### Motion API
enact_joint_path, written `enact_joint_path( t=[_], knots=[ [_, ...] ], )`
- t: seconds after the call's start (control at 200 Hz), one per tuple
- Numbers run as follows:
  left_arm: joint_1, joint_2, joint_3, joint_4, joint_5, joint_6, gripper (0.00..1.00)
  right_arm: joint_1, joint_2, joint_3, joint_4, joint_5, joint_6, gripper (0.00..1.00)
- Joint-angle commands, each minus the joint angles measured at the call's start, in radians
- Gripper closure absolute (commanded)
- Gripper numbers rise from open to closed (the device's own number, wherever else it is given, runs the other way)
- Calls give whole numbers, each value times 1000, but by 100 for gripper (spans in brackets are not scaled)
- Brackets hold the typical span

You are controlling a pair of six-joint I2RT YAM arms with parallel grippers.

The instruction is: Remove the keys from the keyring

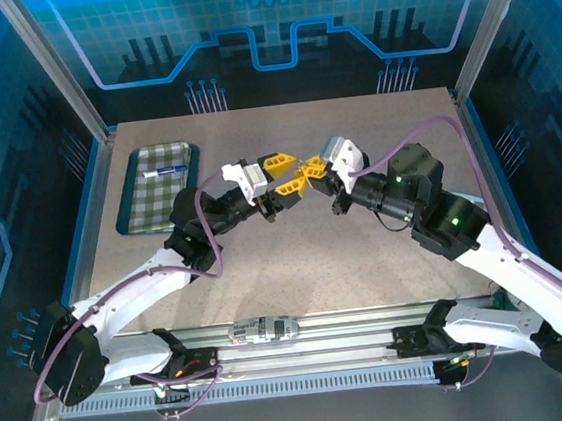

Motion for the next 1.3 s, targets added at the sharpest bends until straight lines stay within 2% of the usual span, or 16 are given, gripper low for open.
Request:
enact_joint_path(
  t=[0.0, 0.16, 0.3, 0.395, 0.465, 0.66, 0.821, 0.891, 1.156, 1.296],
  knots=[
    [-14, 13, 22, 139, 8, 8, 59, 4, 6, -36, -36, -93, 29, 100],
    [-14, 19, 28, 142, 9, 2, 57, 3, 3, -43, -31, -102, 38, 100],
    [-15, 24, 23, 177, 19, 31, 60, 2, 3, -50, -30, -107, 47, 100],
    [-15, 26, 25, 185, 26, 36, 74, 0, 2, -57, -25, -110, 50, 100],
    [-15, 25, 27, 182, 28, 39, 75, -1, 2, -60, -23, -114, 51, 100],
    [-14, 17, 29, 173, 22, 39, 86, -5, -1, -67, -27, -118, 55, 100],
    [-13, -12, 35, 105, -8, 26, 93, -16, -8, -71, -37, -119, 48, 100],
    [-10, -29, 45, 48, -17, 17, 100, -17, -12, -76, -43, -118, 37, 100],
    [16, -76, 56, -48, -4, -66, 100, -30, -33, -93, -46, -90, -6, 100],
    [39, -78, 54, -39, 29, -146, 100, -32, -56, -123, 0, -72, -23, 100]
  ],
)
